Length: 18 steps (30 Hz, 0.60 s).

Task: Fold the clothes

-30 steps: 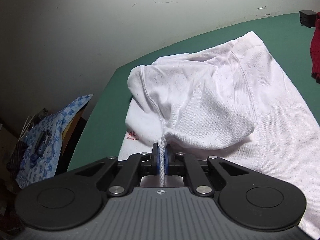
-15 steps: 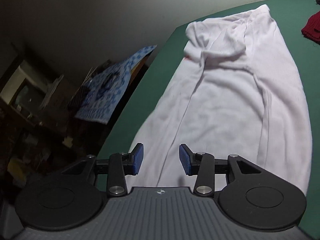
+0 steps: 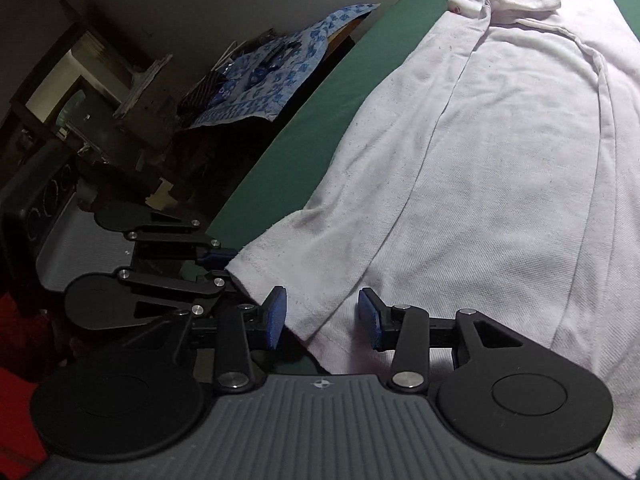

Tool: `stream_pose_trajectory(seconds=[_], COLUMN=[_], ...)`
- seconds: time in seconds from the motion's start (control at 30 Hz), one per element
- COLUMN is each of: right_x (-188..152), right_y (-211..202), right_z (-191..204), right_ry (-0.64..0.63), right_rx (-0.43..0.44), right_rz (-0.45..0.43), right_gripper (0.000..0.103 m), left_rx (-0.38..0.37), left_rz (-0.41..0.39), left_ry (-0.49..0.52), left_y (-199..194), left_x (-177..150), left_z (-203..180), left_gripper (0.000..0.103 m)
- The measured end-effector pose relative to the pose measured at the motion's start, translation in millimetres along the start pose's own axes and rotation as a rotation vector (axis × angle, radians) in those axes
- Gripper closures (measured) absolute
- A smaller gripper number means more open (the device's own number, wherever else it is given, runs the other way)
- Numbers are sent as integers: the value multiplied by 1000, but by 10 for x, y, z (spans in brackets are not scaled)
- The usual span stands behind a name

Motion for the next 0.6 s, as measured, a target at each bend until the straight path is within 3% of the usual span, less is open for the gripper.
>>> stream_pose_trajectory(seconds=[0.1, 0.3, 0.5, 0.6], right_x=[7, -60, -127, -111], right_y=[25, -196, -42, -54], right_z=[-11, 59, 14, 74], right_ry=[24, 31, 4, -52], right_rx=[14, 55, -42, -118], right_rz=[0, -11, 35, 20], right_gripper=[100, 101, 97, 91], left_rx=[23, -13, 53, 75], left_rz=[-6, -32, 50, 13], left_ry=[24, 41, 92, 103], left_y=[-24, -309, -122, -290], left_x=[-25, -152, -315, -295], left_z=[-67, -170, -158, -75], left_gripper=[102, 103, 103, 103])
Point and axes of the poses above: each gripper's, at about its wrist camera, not at the fingertips, and y roughly the way its jaws point, z to its left, x to its top, the point moved 7 cm from there along y, roughly the way its jaws point, and after that the axes turned 12 degrees about z, right-handed, at the moved point
